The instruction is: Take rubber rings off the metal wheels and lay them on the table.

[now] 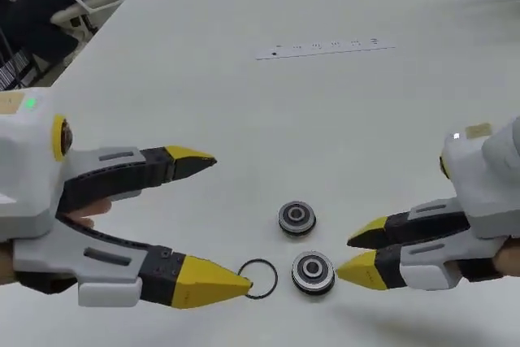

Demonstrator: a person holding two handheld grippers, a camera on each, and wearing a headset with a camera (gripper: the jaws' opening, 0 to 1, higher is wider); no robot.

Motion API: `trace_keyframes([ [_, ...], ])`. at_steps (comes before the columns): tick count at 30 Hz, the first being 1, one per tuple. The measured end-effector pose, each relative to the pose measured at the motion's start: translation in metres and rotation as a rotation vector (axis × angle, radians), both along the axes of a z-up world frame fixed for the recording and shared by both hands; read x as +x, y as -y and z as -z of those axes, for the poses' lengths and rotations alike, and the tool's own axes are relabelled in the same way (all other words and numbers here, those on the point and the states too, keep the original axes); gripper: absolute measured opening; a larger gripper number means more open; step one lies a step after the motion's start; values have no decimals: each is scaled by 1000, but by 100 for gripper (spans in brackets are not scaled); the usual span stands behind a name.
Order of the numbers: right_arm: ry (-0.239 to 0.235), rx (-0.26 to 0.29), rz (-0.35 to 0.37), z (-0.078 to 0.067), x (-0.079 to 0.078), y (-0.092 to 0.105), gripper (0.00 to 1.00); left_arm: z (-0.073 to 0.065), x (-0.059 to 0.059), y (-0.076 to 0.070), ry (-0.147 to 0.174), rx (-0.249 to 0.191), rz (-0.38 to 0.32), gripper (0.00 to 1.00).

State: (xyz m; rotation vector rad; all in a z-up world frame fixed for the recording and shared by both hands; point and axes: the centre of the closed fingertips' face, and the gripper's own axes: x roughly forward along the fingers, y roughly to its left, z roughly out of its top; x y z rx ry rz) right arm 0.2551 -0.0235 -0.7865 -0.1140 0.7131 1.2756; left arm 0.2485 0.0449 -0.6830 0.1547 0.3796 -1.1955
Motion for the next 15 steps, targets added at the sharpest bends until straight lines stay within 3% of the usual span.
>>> trace_keyframes([
  [6, 32, -1, -39, 5, -4, -5, 24, -1, 6, 20, 41, 26, 52, 81],
  [11, 70, -15, -82, 9, -6, -7, 23, 2, 10, 34, 52, 26, 75, 74],
  [15, 100, -30, -104, 13, -6, -8, 22, 15, 15, 48, 70, 51, 91, 66],
])
